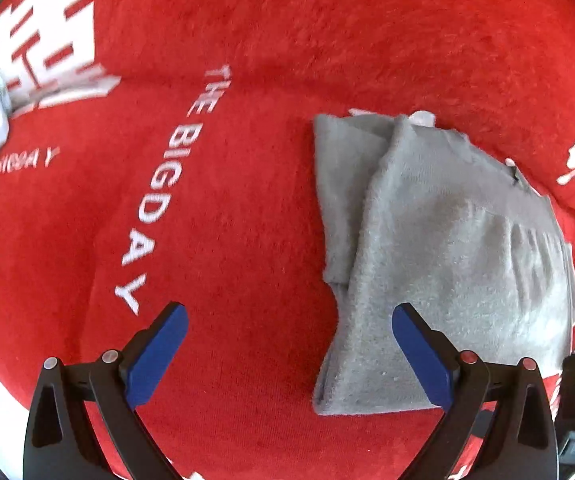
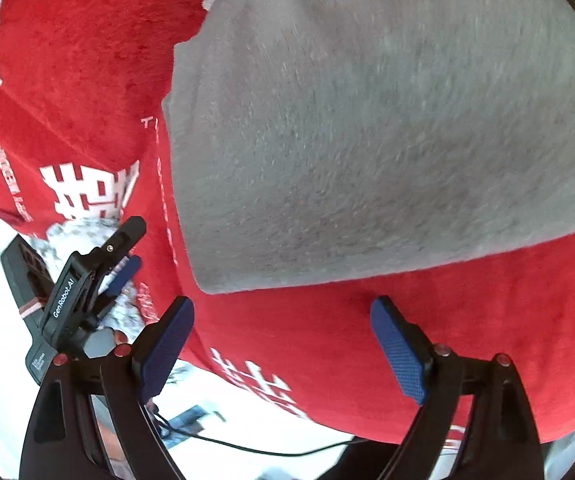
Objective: Fold small clothes
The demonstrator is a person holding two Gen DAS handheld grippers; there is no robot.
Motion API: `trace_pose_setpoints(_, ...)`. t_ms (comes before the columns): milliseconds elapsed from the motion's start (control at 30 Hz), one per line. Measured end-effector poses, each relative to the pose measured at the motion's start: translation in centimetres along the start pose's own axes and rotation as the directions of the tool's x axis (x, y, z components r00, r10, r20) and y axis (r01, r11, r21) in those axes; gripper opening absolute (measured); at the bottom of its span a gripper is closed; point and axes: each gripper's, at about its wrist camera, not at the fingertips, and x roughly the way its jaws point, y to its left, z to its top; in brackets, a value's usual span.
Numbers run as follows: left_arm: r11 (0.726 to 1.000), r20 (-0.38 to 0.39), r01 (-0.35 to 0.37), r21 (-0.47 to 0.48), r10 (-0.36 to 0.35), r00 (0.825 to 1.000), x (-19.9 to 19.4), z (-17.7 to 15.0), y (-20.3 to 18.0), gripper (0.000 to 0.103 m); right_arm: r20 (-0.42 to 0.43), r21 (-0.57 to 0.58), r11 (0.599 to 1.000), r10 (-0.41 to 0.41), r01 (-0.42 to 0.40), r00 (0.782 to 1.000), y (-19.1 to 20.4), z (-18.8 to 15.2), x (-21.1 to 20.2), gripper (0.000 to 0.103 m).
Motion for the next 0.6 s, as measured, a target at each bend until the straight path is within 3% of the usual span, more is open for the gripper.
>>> trace_pose_setpoints(233, 0.999, -0.047, -0.038, 0.007, 0.038, 0.998, 1.4, 0.4, 0.4, 0.102, 0.053, 0.086, 0.986, 0.141, -0.146, 0.989, 0.0, -0.2, 1.1, 0.093)
trace_pose_setpoints(333, 1.000, -0.073, -0.019, 0.020, 0.021, 0.997, 1.8, 0.5, 0.9, 0.102, 0.090, 0.125, 0.973, 0.185, -0.196, 0.979, 0.2, 0.1, 1.7, 0.093)
trace_pose_setpoints(467, 0.993, -0.119, 0.116, 0.007, -0.114, 0.986, 2.3, 0.6, 1.6, 0.102, 0.131, 0.165, 0.953, 0.234, -0.254, 0.963, 0.3, 0.5, 2.9, 0.093)
trace_pose_setpoints(600, 0.966, -0.175, 0.260, -0.014, -0.258, 0.950, 3.0, 0.7, 1.6, 0.102, 0.172, 0.199, 0.932, 0.272, -0.304, 0.947, 0.1, 0.6, 3.1, 0.093)
